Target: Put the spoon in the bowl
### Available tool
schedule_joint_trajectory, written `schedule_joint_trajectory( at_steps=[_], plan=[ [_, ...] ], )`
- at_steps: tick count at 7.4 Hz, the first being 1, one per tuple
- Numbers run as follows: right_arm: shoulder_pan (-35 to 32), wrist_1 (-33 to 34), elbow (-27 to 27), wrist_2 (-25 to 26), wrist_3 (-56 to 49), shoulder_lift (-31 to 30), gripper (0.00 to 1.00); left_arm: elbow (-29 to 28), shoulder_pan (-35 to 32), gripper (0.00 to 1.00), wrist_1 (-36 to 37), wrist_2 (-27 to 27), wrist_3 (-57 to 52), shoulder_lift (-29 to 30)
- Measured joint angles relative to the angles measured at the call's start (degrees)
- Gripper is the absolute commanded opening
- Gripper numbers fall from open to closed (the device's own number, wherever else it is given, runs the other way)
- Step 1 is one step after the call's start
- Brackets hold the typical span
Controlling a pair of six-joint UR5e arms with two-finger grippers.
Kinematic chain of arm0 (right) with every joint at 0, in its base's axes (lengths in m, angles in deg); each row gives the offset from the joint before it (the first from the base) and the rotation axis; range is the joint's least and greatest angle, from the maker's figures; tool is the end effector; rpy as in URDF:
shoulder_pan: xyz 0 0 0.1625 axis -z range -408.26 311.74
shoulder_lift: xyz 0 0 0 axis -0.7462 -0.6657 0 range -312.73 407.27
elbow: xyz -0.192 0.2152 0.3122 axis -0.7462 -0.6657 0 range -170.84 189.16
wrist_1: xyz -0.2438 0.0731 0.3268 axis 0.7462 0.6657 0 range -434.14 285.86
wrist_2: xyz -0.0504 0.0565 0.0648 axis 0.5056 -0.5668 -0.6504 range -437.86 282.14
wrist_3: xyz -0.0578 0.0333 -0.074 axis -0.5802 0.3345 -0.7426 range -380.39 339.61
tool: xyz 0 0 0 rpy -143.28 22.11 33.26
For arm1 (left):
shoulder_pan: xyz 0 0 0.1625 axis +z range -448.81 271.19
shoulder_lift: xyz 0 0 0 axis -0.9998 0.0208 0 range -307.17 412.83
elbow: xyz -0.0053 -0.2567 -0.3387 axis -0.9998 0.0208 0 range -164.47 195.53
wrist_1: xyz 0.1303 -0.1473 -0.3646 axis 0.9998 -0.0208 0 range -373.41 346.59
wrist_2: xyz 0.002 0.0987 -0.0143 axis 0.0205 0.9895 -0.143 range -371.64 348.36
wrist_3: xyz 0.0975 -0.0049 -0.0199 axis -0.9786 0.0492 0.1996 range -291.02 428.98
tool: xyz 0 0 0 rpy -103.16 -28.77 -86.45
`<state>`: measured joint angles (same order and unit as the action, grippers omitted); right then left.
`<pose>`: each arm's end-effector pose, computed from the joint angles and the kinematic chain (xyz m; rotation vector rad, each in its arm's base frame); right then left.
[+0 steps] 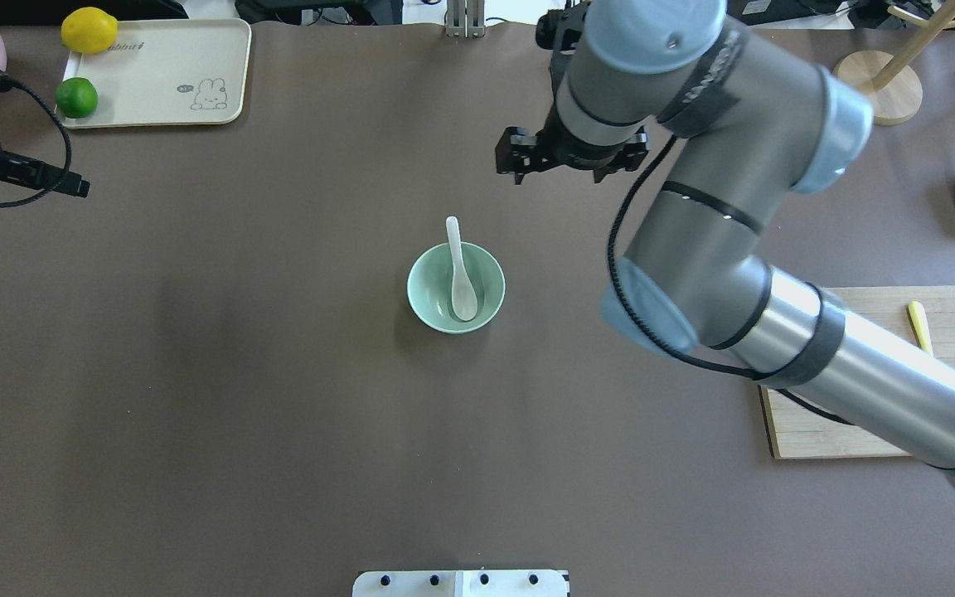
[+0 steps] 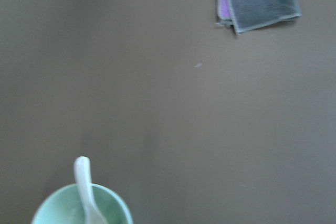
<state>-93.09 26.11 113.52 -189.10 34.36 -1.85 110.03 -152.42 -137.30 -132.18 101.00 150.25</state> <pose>-0.3839 -0.5186 0.1569 0.2299 -0.8193 0.0115 0.1791 -0.5470 0.4913 0.4342 0.8193 0.1218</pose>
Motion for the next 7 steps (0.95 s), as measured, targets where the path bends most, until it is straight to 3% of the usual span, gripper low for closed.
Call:
schedule_joint_trajectory(
  at_steps=[1, 3, 5, 7],
  plan=[
    [-4.8, 3.3, 4.2, -4.6, -7.3, -5.0, 1.00, 0.1, -3.3, 0.98, 1.2, -2.1, -4.0, -1.1],
    [-15.7, 4.9, 6.7, -14.0, -23.6, -16.3, 1.00, 0.2, -11.0, 0.98, 7.1, -7.0, -14.0, -1.9],
    [-26.8, 5.0, 4.3, -19.0, -40.9, -25.6, 1.00, -0.1, -17.5, 0.98, 12.2, -8.7, -20.5, -3.0],
    [-33.4, 4.9, 0.2, -20.1, -52.8, -30.9, 1.00, -1.5, -21.8, 0.98, 13.5, -9.0, -25.0, -5.7]
  ],
)
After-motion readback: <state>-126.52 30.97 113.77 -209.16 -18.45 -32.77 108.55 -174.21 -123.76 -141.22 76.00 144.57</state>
